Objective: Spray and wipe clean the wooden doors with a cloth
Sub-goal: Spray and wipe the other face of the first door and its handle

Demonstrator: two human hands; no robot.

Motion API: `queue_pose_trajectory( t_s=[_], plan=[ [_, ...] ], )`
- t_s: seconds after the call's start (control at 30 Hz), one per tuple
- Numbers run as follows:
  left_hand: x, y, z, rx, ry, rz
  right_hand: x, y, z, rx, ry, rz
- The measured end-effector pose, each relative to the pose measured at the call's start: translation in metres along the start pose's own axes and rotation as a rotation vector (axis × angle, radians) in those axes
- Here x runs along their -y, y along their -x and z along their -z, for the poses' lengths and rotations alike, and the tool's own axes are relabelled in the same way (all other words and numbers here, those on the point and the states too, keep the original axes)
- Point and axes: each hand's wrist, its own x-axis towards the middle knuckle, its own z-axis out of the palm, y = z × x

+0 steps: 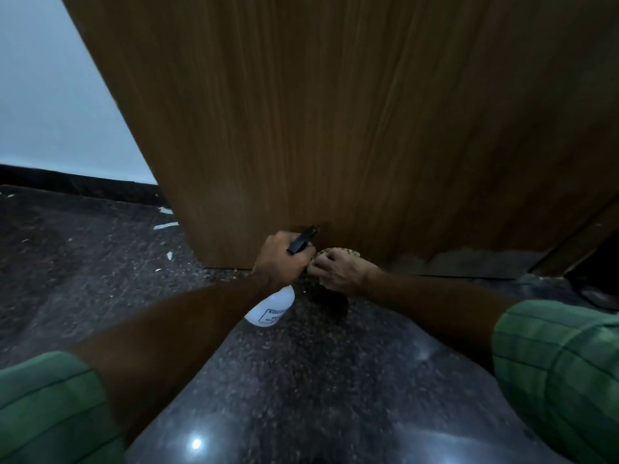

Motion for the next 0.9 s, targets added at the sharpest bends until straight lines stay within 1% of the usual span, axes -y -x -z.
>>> queue_pose_trajectory(
  t_s=[0.13,0.37,0.47,0.57,0.63,0.7,0.8,0.9],
  plan=[
    [-0.015,-0.011,-0.035,0.038,-0.002,-0.032,-0.003,0.037,-0.015,-0.009,-0.023,0.003],
    [-0.052,-0.025,-0.102,0.061,0.053,-0.084,-0.010,0.104,-0.046,0.035,-0.028,0.051],
    [-0.068,-0.027,-0.131,0.117,0.050,-0.103,-0.011,0.131,-0.062,0.037,-0.086,0.075],
    [-0.084,-0.031,-0.155,0.149,0.030,-0.116,-0.009,0.159,-0.081,0.067,-0.062,0.126],
    [-0.096,-0.035,-0.169,0.182,0.031,-0.130,-0.011,0.181,-0.086,0.107,-0.077,0.085],
    [-0.107,-0.038,-0.180,0.213,0.017,-0.138,-0.011,0.203,-0.093,0.105,-0.088,0.044],
    [-0.117,-0.041,-0.193,0.217,0.009,-0.154,-0.015,0.234,-0.105,0.092,-0.079,0.002],
    [-0.124,-0.045,-0.208,0.219,0.040,-0.141,-0.018,0.273,-0.116,0.154,-0.053,-0.043]
  ],
)
